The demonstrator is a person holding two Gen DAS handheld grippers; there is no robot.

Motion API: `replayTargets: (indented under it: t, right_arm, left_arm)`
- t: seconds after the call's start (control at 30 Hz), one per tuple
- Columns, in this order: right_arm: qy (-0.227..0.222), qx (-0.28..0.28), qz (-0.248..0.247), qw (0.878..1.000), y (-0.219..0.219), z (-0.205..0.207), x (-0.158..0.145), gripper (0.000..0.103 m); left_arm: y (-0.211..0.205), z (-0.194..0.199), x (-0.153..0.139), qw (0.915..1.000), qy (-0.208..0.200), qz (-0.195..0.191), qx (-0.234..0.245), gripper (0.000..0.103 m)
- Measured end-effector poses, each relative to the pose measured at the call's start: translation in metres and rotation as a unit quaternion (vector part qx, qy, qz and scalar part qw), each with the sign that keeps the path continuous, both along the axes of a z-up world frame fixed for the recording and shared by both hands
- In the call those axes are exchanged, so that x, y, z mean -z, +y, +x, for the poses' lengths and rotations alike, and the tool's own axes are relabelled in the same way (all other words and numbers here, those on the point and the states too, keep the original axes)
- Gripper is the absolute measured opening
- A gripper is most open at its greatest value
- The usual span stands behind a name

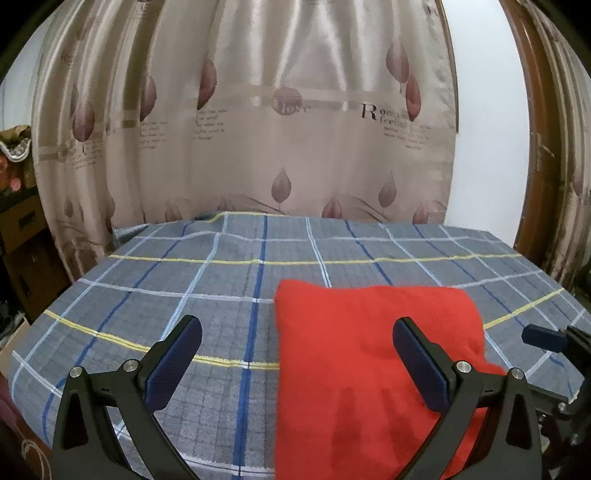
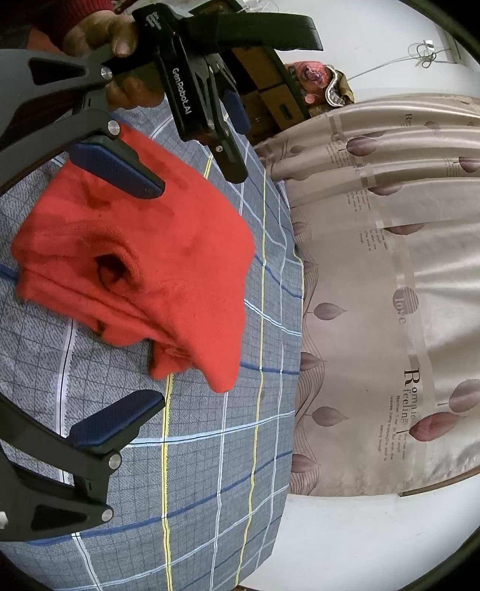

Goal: Fold small clothes

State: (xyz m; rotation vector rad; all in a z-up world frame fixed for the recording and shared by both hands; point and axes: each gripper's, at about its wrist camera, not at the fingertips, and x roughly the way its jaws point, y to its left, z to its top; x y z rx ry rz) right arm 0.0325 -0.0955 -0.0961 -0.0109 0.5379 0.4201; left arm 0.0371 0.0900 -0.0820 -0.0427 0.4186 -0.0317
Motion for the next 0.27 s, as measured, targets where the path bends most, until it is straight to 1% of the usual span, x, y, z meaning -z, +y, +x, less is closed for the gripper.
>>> replayTargets:
  t: [0.27]
  right_arm:
    - [-0.003, 0.001, -0.003, 1.000, -0.0009, 0.0024, 0.0000, 0.103]
  left_arm:
    - [-0.0013, 0.0028, 0.0022, 0.9999, 0.010, 0.007, -0.011, 0.103]
